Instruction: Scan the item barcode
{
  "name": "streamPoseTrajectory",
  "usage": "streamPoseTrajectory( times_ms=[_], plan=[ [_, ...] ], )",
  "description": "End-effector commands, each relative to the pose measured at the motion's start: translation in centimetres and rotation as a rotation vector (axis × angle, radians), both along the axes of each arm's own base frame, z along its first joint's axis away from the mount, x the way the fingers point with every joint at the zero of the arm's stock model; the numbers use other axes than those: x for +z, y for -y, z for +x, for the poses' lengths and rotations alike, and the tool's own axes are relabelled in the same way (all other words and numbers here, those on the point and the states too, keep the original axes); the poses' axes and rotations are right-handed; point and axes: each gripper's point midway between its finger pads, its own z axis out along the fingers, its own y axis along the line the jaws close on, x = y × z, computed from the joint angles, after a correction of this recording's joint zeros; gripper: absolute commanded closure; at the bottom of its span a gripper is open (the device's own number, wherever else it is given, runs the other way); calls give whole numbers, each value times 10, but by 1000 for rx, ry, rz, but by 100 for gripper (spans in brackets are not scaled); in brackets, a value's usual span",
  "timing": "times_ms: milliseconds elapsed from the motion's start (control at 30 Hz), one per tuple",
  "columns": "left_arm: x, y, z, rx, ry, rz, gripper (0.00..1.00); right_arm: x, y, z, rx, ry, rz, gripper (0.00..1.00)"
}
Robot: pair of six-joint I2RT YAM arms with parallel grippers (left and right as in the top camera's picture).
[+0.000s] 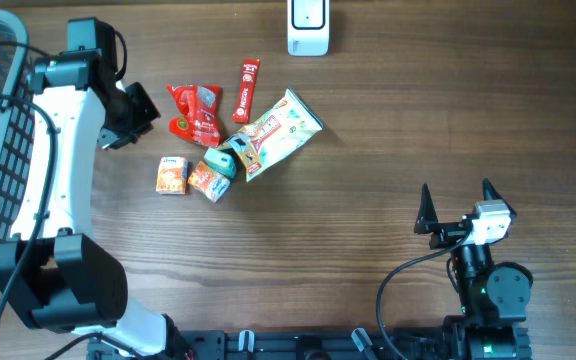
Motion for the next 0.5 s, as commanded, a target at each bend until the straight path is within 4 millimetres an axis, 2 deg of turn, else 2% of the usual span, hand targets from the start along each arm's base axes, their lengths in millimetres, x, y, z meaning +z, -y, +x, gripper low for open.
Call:
streamPoseTrajectory(
  times_ms=[0, 100, 167, 200, 233, 267, 400, 467],
  plan=[
    [2, 24, 2, -147, 14, -23, 84, 1, 1, 0, -10, 7, 8, 0],
    [16, 28, -2, -156, 25, -21, 81, 1, 1, 0, -10, 7, 8, 0],
    [30, 22, -2, -133, 53, -6, 68, 1, 1, 0, -10, 7, 8, 0],
    [39, 17, -2, -121, 74, 0, 48, 1, 1, 0, -10, 7, 8, 0],
    [47, 13, -2, -99, 97, 0, 21, 1, 1, 0, -10, 7, 8, 0],
    [57, 5, -3, -59, 127, 0, 0, 1, 1, 0, -10, 7, 8, 0],
    [78, -18, -7, 66, 202, -13, 0, 1, 1, 0, -10, 7, 8, 0],
    [85, -19, -6, 78, 236, -40, 0, 1, 1, 0, -10, 7, 8, 1]
  ],
)
